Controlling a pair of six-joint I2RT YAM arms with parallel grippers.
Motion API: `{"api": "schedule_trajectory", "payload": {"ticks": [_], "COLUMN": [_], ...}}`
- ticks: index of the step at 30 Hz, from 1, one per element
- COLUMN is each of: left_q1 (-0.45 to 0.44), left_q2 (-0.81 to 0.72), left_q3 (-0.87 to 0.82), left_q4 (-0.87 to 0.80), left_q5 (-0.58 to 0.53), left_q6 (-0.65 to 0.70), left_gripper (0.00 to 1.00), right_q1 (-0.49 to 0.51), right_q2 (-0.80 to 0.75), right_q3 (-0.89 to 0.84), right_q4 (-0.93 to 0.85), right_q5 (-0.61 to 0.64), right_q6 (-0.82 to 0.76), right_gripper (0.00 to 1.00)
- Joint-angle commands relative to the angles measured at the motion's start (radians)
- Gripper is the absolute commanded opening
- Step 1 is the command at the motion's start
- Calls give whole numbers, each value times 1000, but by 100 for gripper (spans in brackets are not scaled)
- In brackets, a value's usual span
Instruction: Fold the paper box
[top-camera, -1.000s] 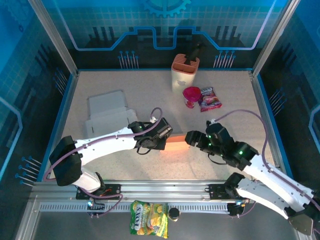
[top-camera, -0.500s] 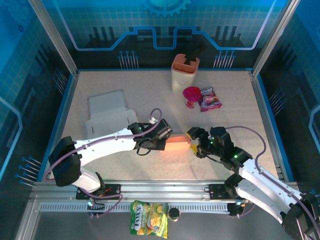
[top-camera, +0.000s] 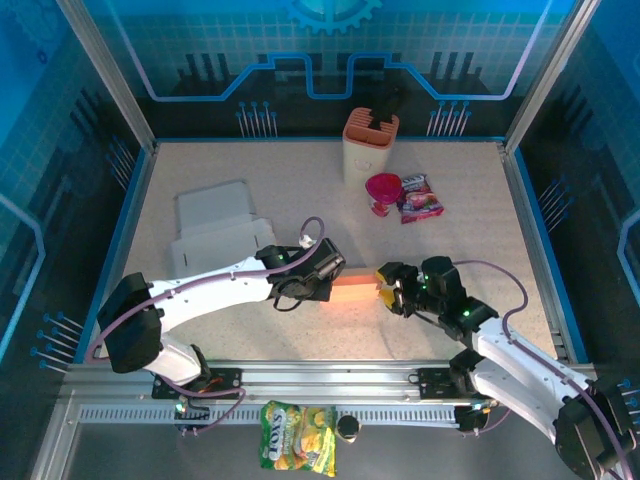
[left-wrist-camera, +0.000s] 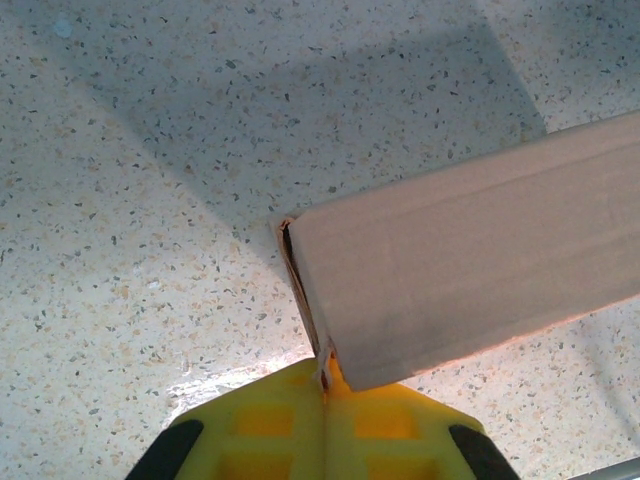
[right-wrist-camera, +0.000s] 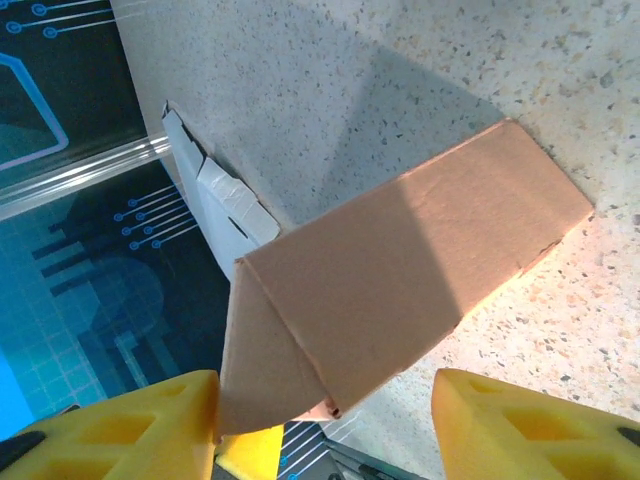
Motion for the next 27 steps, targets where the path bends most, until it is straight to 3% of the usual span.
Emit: {"api": "schedule_trajectory", "payload": {"ticks": [1,8,12,18,27], "left_q1": [-13,-13,24,93,110], "left_q2": [-32,-143,-194,-193,-142], "left_q3": [-9,-46,-100,-173,-199], "left_q4": [-22,17,98,218,271], "left_q5": [-3,6,65,160,181], "left_q6": [-21,-35,-45,-59,-61], "left_gripper": [15,45,54,54,44], "right_q1": [-19,-27,-27,-27,-27], "right_q2": [2,7,6,4,11], "right_q3": [-37,-45,-45,-62,-64], "right_q4": [-11,-42,-67,-83,-89], "right_q5": [-5,4,11,16,21], "right_q6": [-23,-56,-66,-74,-80], "right_gripper": [55,48,45,43,41]}}
